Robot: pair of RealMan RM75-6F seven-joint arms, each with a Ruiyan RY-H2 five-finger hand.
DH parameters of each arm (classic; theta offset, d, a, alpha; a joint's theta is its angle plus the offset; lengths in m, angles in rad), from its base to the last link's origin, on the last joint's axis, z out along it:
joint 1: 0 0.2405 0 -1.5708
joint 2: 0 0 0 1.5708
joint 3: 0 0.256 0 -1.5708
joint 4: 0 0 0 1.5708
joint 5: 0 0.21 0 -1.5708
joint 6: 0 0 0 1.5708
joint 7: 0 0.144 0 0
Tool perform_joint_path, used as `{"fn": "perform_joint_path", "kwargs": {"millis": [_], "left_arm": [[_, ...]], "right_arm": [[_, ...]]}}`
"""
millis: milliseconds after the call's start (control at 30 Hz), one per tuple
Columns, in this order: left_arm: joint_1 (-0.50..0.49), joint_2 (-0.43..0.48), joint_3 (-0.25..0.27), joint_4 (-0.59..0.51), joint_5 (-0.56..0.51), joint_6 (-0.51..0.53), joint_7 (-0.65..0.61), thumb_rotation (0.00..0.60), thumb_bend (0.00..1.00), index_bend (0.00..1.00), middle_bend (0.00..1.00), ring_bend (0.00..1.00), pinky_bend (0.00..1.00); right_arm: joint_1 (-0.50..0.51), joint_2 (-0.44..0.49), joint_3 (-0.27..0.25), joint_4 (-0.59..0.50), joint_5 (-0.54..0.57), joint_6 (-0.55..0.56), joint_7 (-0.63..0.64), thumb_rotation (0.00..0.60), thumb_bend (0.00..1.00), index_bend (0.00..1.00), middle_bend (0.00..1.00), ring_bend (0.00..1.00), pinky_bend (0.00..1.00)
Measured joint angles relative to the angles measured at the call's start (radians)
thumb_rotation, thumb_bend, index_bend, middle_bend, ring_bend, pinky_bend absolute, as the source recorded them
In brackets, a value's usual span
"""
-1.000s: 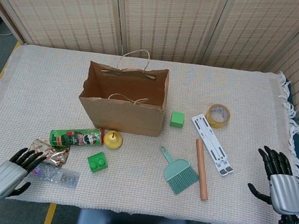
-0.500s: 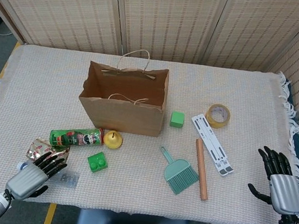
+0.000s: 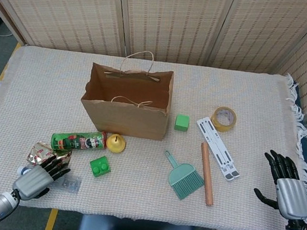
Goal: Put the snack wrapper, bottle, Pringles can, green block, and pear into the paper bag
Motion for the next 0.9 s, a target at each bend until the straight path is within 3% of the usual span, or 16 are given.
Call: {"fn": "perform_joint_path", "kwargs": {"millis": [100, 133, 267, 400, 700, 900], "left_arm": [[-0.005, -0.021, -0.001, 0.041, 0.000, 0.011, -0.017, 0.600, 0.40, 0.07, 0.02, 0.03, 0.17], [-0.005, -0.028, -0.002, 0.056, 0.001, 0.018, -0.024, 0.600, 0.41, 0.13, 0.07, 0.07, 0.22], [0.001, -0.053, -0.003, 0.105, 0.009, 0.070, -0.042, 0.600, 0.50, 0.48, 0.42, 0.37, 0.51], [0.008, -0.072, 0.000, 0.152, 0.028, 0.127, -0.058, 0.600, 0.57, 0.62, 0.61, 0.54, 0.66], [0.009, -0.033, -0.001, 0.146, 0.057, 0.224, -0.080, 0.600, 0.58, 0.65, 0.65, 0.58, 0.69], [0.006, 0.040, -0.056, 0.074, 0.030, 0.298, -0.074, 0.600, 0.58, 0.65, 0.65, 0.58, 0.69]], "right_arm": [[0.000, 0.001, 0.001, -0.003, 0.003, -0.001, 0.002, 0.600, 0.11, 0.00, 0.00, 0.00, 0.00], [0.000, 0.002, 0.001, -0.003, 0.004, -0.002, 0.003, 0.600, 0.11, 0.00, 0.00, 0.00, 0.00], [0.001, 0.003, 0.000, -0.003, 0.003, -0.004, 0.007, 0.600, 0.11, 0.00, 0.00, 0.00, 0.00], [0.001, 0.002, 0.000, -0.003, 0.002, -0.003, 0.007, 0.600, 0.11, 0.00, 0.00, 0.00, 0.00], [0.000, 0.003, 0.000, -0.002, -0.001, 0.001, 0.011, 0.600, 0.11, 0.00, 0.00, 0.00, 0.00], [0.001, 0.001, 0.000, -0.002, -0.002, 0.001, 0.007, 0.600, 0.11, 0.00, 0.00, 0.00, 0.00]]}}
